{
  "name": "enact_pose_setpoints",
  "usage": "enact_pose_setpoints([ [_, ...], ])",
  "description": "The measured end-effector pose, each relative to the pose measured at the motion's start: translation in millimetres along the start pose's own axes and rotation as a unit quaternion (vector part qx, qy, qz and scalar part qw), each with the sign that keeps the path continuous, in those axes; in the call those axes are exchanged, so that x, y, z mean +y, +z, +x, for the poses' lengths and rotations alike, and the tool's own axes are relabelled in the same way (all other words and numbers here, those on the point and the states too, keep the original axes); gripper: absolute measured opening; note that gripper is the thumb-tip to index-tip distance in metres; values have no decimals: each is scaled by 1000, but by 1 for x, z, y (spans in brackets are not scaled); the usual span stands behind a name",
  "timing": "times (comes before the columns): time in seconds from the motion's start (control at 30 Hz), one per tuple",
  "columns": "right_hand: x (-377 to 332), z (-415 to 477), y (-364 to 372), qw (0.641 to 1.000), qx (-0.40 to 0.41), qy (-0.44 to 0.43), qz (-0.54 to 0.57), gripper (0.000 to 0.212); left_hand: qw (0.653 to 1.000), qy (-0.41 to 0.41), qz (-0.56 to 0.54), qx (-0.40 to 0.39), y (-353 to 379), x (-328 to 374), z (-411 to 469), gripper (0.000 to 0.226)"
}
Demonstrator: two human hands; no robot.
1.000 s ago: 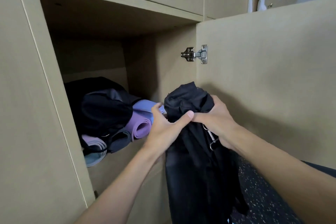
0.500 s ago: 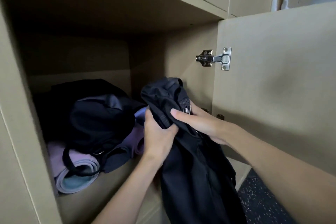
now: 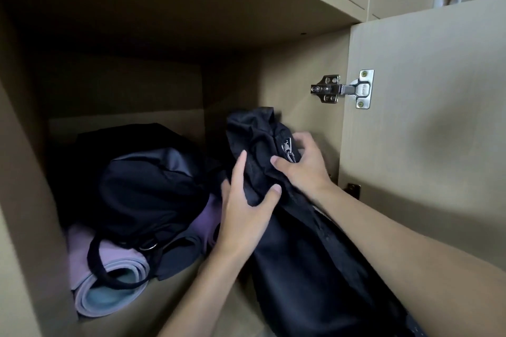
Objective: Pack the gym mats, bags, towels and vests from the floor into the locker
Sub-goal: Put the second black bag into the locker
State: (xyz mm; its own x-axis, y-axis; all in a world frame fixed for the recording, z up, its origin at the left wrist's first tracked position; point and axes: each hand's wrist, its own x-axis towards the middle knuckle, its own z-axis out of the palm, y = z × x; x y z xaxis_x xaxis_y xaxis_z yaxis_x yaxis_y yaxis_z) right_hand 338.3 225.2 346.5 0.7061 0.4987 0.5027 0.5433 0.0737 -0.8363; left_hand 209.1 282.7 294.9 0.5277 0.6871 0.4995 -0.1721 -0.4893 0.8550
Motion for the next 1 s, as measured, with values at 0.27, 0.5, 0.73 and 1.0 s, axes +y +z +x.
enact_pose_setpoints([
  [0.27,22,12,40,951,-232,11,-203,45,995,-82,36,34,0,-36,1,71],
  [0.5,19,-41,-18,923,-271,3,-275,77,994,-88,53,40,1,-44,6,82],
  [0.73,39,-118,-80,944,-236,13,-229,95,993,-96,61,35,1,-45,10,71],
  [1.0,42,-144,-79,946,-229,-12,-228,98,991,-117,60,15,4,-25,0,56],
])
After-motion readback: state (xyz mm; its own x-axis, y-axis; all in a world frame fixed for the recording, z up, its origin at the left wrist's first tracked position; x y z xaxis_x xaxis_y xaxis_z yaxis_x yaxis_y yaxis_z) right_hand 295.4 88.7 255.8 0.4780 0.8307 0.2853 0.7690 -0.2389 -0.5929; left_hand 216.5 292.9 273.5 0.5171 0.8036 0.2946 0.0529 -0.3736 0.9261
